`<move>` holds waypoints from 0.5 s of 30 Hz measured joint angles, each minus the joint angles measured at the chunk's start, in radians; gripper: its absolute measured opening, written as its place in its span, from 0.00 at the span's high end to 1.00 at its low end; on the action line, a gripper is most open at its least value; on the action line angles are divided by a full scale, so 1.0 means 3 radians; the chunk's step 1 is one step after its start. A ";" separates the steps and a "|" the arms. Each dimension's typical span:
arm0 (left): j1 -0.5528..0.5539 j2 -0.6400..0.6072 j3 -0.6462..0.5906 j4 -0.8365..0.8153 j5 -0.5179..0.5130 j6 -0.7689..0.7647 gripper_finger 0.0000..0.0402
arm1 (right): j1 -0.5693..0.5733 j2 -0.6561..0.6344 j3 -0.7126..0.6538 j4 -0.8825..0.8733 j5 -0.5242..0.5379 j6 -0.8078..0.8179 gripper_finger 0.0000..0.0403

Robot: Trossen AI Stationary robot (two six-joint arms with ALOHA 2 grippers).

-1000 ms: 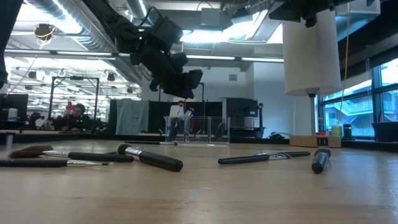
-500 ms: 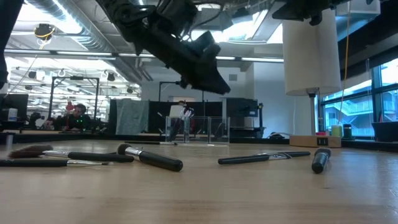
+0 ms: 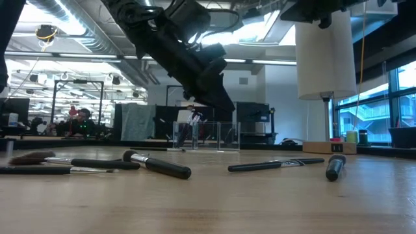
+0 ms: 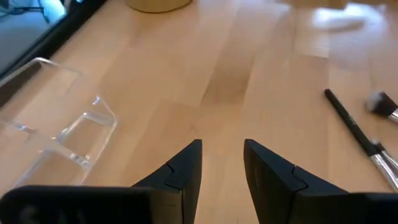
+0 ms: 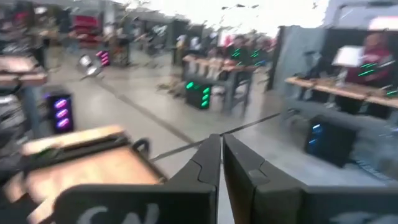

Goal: Pick & Place Makeup Brushes
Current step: Put the powder brush into the transparent organizer

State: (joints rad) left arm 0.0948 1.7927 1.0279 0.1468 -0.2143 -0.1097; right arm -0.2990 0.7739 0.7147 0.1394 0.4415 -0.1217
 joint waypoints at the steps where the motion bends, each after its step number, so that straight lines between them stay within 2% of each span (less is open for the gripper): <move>1: 0.0000 0.0000 0.0000 0.0006 -0.0076 0.0000 0.72 | 0.0000 0.0029 0.0000 -0.0032 -0.0085 0.0033 0.95; 5: 0.0008 0.0000 0.0000 0.0021 -0.0312 0.0000 0.72 | 0.0000 0.0128 0.0000 -0.0128 -0.0429 0.0218 0.95; 10: -0.0003 0.0000 0.0000 0.0000 -0.0246 0.0000 0.72 | 0.0000 0.0156 0.0029 -0.0453 -0.0913 0.0604 0.95; 15: -0.0009 0.0000 0.0000 -0.0036 -0.0352 -0.0001 0.72 | 0.0076 0.0191 0.0100 -0.0916 -0.1411 0.1082 0.95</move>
State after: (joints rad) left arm 0.0921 1.7927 1.0279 0.1360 -0.3199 -0.1098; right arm -0.2763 0.8311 0.7448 -0.1353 0.0182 0.2028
